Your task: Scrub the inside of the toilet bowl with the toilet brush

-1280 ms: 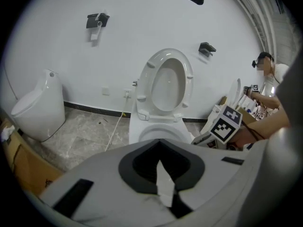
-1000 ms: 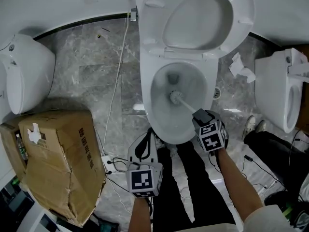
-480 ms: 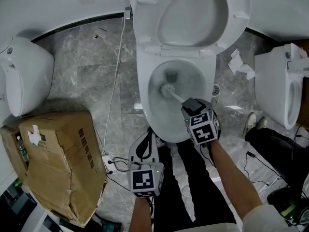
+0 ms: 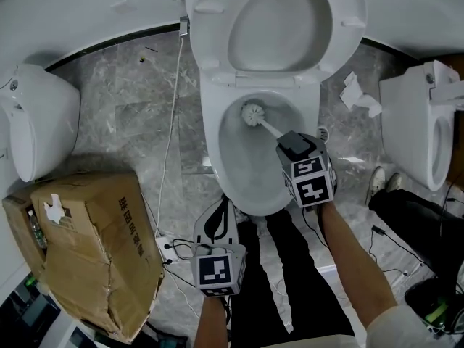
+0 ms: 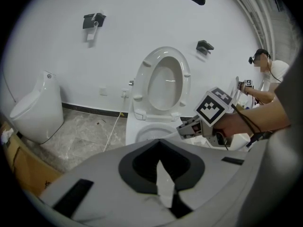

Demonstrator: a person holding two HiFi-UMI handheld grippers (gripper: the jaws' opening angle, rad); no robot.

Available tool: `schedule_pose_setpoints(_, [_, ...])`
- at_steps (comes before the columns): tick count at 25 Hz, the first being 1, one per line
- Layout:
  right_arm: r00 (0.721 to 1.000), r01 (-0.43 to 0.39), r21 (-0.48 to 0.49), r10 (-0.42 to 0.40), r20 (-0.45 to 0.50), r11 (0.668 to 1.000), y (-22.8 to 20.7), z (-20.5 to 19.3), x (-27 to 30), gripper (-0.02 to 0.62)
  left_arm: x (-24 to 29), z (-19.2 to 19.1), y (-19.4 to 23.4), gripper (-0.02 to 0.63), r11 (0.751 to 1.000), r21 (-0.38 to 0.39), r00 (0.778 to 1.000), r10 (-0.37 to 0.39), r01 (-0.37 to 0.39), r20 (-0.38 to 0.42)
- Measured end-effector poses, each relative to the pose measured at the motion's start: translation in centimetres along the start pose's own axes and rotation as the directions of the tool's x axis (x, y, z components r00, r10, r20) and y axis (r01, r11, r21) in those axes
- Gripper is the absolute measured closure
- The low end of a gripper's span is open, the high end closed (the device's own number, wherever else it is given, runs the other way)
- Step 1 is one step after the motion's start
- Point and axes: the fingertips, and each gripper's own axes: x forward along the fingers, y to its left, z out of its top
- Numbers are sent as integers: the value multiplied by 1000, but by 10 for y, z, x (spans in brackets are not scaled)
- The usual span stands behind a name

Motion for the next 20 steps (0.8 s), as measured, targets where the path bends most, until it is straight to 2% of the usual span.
schedule_pose_setpoints(10, [998, 14, 63, -11, -54, 998, -1, -45, -28, 333, -1, 11, -13, 580, 999, 20, 1000, -28, 28, -3])
schedule_pose_setpoints(15, [999, 27, 110, -22, -39, 994, 13, -54, -89, 333, -35, 35, -21, 580, 999, 25, 999, -36, 36, 11])
schedule_pose_setpoints(20, [999, 41, 146, -42, 8, 988, 30, -46, -185, 334, -86, 69, -39, 580, 995, 66, 997, -77, 76, 10])
